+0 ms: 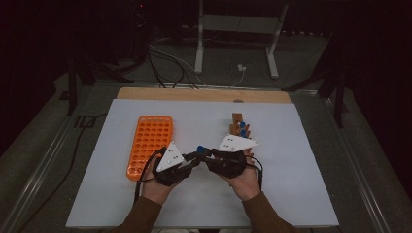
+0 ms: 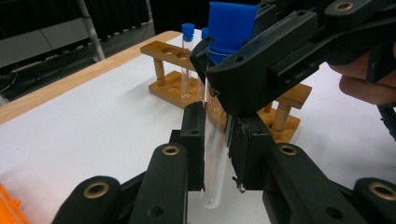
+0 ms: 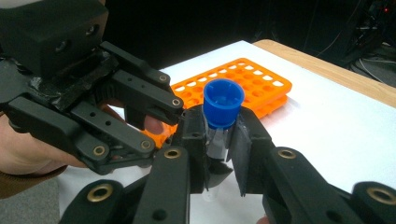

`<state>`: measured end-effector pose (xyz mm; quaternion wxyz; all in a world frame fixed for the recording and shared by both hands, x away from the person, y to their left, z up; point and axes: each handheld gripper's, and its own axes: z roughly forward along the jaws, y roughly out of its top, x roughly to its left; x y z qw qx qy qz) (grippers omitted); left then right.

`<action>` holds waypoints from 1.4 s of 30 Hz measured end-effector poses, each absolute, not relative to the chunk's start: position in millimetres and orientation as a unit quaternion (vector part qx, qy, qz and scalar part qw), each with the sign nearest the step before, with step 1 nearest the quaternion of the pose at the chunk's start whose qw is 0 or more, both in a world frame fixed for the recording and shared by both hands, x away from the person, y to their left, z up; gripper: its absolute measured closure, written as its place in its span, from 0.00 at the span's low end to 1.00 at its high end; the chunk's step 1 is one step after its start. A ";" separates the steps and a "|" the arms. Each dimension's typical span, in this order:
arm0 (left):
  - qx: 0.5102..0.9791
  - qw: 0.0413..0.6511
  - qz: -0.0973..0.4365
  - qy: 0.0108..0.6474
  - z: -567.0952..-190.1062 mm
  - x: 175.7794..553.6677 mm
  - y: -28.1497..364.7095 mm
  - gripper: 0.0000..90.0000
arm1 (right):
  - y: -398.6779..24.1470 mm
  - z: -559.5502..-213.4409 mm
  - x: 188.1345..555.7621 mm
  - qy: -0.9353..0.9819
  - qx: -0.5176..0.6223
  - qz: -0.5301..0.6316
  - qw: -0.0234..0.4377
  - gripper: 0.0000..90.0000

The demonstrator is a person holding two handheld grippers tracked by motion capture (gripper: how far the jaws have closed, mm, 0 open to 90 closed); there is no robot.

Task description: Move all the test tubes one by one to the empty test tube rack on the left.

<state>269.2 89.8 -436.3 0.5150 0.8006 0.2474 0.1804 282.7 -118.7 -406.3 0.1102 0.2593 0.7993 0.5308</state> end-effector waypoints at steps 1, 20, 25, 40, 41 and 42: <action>0.801 0.515 0.180 0.247 -436.2 268.8 89.8 0.86 | -118.7 -406.5 282.9 0.799 0.260 0.531 0.108 0.85; 0.771 0.533 0.199 0.285 -424.2 272.5 117.8 0.86 | -153.8 -403.9 284.8 0.778 0.301 0.540 0.112 0.16; 0.763 0.536 0.210 0.292 -419.6 272.7 126.9 0.86 | -161.4 -405.9 283.6 0.778 0.306 0.536 0.116 0.16; 0.732 0.541 0.248 0.332 -410.4 270.8 171.6 0.86 | -172.7 -407.5 282.7 0.774 0.312 0.537 0.121 0.17; 0.732 0.540 0.248 0.335 -411.4 270.5 174.6 0.86 | -173.6 -407.5 282.6 0.773 0.313 0.538 0.121 0.17; 0.731 0.537 0.249 0.338 -412.7 270.2 177.2 0.86 | -174.6 -407.7 282.7 0.773 0.314 0.538 0.122 0.17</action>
